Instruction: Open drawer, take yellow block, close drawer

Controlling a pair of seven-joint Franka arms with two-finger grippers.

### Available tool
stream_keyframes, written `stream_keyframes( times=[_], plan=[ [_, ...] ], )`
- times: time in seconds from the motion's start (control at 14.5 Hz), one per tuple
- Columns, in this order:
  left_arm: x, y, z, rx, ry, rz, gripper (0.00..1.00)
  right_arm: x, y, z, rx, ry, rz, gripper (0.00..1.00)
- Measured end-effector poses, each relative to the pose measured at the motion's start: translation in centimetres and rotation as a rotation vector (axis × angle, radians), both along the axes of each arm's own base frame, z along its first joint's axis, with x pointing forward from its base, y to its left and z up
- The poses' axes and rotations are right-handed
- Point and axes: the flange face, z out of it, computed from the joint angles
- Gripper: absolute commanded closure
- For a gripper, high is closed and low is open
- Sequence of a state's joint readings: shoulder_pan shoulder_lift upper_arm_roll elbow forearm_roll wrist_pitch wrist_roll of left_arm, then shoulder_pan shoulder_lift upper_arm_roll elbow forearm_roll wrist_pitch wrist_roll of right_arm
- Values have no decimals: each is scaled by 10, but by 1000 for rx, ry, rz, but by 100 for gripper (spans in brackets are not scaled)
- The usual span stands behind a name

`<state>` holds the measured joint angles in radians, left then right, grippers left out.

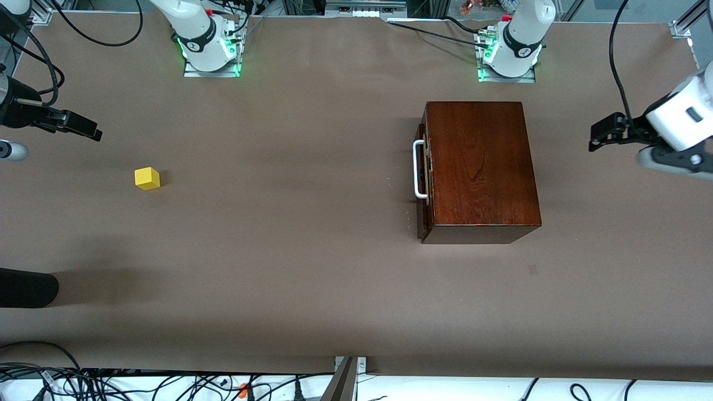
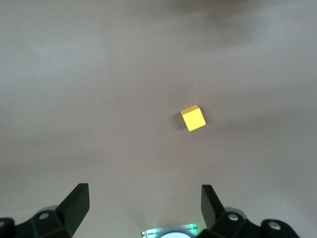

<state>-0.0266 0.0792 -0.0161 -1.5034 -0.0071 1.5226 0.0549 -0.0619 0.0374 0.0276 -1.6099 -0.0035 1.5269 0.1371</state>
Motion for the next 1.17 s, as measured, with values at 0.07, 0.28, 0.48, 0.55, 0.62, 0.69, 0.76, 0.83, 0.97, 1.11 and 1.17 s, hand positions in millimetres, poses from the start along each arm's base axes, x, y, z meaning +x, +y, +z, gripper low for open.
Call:
stream_keyframes(
  times=[0.07, 0.28, 0.48, 0.55, 0.62, 0.69, 0.76, 0.83, 0.97, 1.11, 1.17],
  plan=[
    [-7, 5, 0, 1, -10, 29, 0, 1, 1, 1, 2, -14, 19, 0],
    [-20, 18, -7, 5, -9, 64, 0, 4, 1, 5, 6, -43, 79, 0],
    [-22, 15, -9, 16, -3, 58, 0, 3, 1, 7, 6, -47, 79, 0],
    [-22, 13, -9, 29, -5, 51, 0, 3, 1, 7, 6, -46, 79, 0],
    [-22, 10, -9, 40, -6, 43, 0, 3, 0, 7, 6, -46, 79, 0],
    [-22, 7, -9, 46, -7, 36, 0, 3, 0, 7, 6, -46, 79, 0],
    [-22, 5, -9, 48, -7, 32, 0, 3, 0, 7, 6, -46, 79, 0],
    [-22, 4, -9, 48, -7, 30, 0, 3, 0, 7, 6, -46, 79, 0],
    [-22, 3, -9, 48, -9, 28, 0, 3, 0, 7, 6, -46, 79, 0],
    [-22, 2, -8, 48, -10, 26, 0, 3, 0, 7, 6, -46, 79, 0],
    [-22, 2, -8, 48, -10, 26, 0, 3, 0, 7, 6, -46, 79, 0]
  ],
)
